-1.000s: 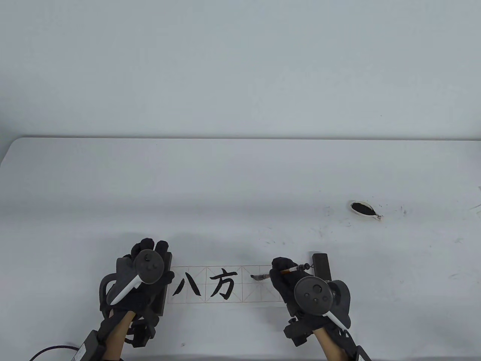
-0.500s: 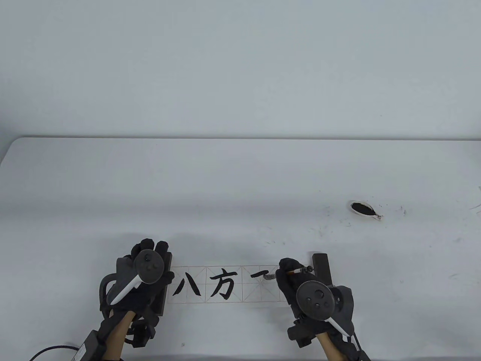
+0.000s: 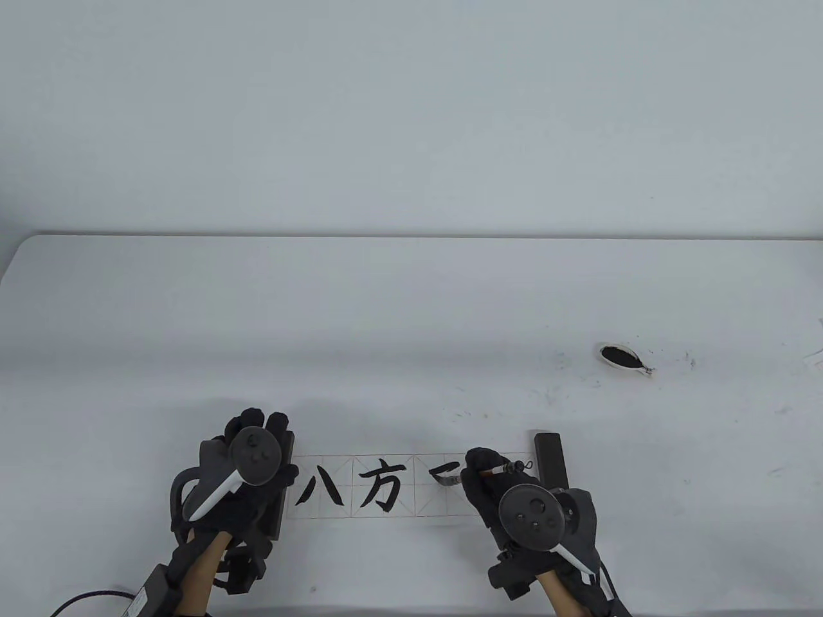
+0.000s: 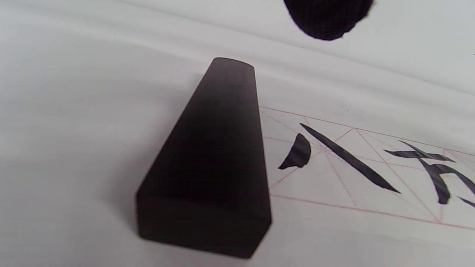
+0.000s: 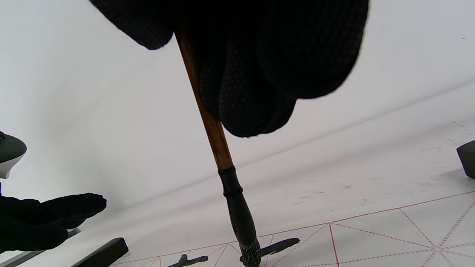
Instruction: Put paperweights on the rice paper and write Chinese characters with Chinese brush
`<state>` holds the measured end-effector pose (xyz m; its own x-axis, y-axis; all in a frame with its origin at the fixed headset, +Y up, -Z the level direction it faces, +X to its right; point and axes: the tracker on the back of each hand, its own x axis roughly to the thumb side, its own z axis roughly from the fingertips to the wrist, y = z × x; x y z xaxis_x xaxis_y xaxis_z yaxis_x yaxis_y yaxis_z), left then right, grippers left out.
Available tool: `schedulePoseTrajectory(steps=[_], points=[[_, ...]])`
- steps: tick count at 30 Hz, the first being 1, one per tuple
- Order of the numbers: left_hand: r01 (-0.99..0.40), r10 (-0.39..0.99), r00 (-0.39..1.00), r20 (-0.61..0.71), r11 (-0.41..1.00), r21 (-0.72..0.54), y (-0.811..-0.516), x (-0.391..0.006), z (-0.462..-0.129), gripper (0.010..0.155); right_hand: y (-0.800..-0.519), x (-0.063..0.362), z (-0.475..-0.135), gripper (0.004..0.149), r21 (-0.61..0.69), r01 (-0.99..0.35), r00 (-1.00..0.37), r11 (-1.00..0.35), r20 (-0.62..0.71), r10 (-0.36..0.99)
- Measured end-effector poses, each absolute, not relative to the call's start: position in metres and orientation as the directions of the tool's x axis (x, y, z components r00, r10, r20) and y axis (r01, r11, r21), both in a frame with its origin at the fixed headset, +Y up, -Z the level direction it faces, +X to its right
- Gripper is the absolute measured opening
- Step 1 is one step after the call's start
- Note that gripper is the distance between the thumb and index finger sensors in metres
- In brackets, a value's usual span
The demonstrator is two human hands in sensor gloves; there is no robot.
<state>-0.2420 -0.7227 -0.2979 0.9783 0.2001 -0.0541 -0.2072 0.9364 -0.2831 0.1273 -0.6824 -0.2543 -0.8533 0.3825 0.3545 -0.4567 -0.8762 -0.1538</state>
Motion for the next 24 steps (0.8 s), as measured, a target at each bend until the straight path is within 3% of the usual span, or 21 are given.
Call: schedulePoseTrajectory(steps=[8, 19, 24], points=[[-0.208, 0.201, 0.978, -0.053, 0.936, -0.285, -0.723, -0.242, -0.298, 0.083, -0.677, 0.134, -0.254, 0.043, -0.175, -0.489, -0.845, -0.855, 0.337, 0.414], [-0.207, 0.200, 0.978, -0.055, 0.935, -0.288, -0.724, -0.242, -0.298, 0.082, -0.676, 0.137, -0.254, 0.043, -0.211, -0.412, -0.894, -0.886, 0.283, 0.348], [-0.209, 0.202, 0.978, -0.056, 0.934, -0.289, -0.724, -0.242, -0.298, 0.082, -0.675, 0.135, -0.253, 0.043, -0.175, -0.443, -0.869, -0.879, 0.327, 0.373]])
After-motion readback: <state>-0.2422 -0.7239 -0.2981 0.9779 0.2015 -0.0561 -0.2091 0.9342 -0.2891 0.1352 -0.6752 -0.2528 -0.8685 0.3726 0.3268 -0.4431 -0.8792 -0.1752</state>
